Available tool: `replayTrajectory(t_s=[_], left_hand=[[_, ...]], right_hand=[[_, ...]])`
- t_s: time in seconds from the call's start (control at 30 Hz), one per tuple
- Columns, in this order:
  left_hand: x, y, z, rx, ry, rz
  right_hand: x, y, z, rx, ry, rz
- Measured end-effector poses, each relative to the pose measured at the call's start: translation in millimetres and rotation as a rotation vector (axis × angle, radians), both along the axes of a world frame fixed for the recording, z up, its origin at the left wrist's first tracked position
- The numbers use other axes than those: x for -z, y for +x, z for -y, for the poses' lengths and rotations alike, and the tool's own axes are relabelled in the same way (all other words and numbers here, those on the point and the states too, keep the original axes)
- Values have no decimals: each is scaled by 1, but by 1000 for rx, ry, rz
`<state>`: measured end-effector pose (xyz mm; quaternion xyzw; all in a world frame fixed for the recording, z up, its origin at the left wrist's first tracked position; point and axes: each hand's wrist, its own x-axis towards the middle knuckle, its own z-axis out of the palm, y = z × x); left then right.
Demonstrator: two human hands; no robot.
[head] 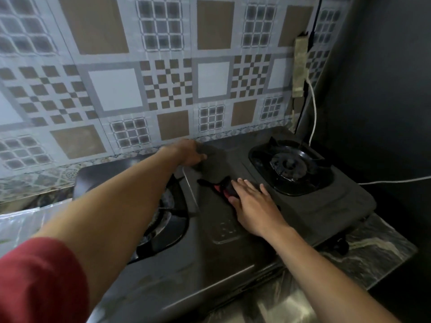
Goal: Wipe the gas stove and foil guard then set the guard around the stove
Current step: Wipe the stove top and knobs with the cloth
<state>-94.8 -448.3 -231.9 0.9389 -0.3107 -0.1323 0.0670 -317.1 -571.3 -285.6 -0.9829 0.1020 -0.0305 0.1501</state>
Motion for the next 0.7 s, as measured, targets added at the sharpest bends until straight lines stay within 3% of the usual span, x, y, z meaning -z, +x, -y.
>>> replayTrajectory(t_s=[0.13, 0.37, 0.7], left_hand=[[8, 0, 20, 32, 122, 59], [11, 12, 19, 46, 115, 55], [17, 18, 6, -1, 83, 62]], right_hand=[[-2, 3, 9, -21, 14, 66], [-8, 24, 24, -72, -9, 70], [-8, 93, 21, 131, -35, 97]])
